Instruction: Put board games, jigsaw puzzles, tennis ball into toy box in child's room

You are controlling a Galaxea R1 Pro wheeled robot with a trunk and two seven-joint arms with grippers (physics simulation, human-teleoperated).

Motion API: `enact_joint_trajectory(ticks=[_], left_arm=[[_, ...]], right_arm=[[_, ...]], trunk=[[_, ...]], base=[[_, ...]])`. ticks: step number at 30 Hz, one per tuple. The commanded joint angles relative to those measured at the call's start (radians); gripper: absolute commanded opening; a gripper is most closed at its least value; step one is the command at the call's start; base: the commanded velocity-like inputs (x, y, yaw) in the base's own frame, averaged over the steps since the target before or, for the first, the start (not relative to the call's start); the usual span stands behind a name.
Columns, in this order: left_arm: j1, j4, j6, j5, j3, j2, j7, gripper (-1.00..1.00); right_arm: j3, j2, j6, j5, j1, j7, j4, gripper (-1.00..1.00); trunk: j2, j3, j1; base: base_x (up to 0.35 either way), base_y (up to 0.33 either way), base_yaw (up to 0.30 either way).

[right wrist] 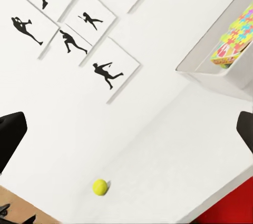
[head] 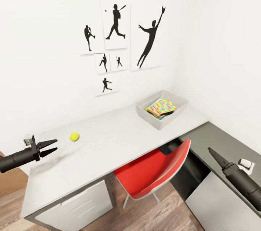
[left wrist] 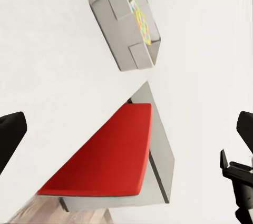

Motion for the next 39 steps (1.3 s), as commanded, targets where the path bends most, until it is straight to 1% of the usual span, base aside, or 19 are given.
enact_joint_trajectory(ticks=[1,7,10,13,16,23,39], left_arm=[[-0.001,0.000,0.007,0.003,0.000,0.000,-0.001,1.00],[-0.001,0.000,0.007,0.003,-0.001,0.000,-0.001,1.00],[-0.001,0.000,0.007,0.003,-0.001,0.000,-0.001,1.00],[-0.001,0.000,0.007,0.003,-0.001,0.000,-0.001,1.00],[-0.001,0.000,0.007,0.003,-0.001,-0.001,-0.001,1.00],[0.000,0.000,0.007,0.003,-0.001,-0.001,-0.001,1.00],[0.002,0.000,-0.001,0.003,-0.001,-0.001,-0.001,1.00]], right_arm=[[0.004,0.000,0.007,-0.004,-0.001,-0.010,0.000,1.00],[0.031,-0.001,0.007,-0.003,-0.001,-0.078,0.000,1.00],[0.045,-0.003,0.007,-0.003,-0.002,-0.098,0.000,1.00],[0.069,-0.008,0.007,-0.002,-0.002,-0.120,0.000,1.00],[0.081,-0.010,0.007,-0.002,-0.002,-0.144,0.000,1.00],[0.088,-0.013,0.007,-0.002,-0.002,-0.166,-0.001,1.00],[0.088,-0.015,0.014,-0.003,-0.002,-0.168,0.000,1.00]], trunk=[[-0.002,0.000,0.000],[-0.002,0.010,0.000],[-0.002,0.015,0.000],[-0.002,0.020,0.000],[-0.002,0.023,0.000],[-0.002,0.025,0.000],[-0.002,0.025,0.000]], base=[[-0.106,0.043,0.090],[-0.029,0.012,0.102],[-0.003,0.001,0.117],[-0.001,0.000,0.122],[0.000,0.000,0.107],[0.000,0.000,0.023],[0.000,0.000,0.001]])
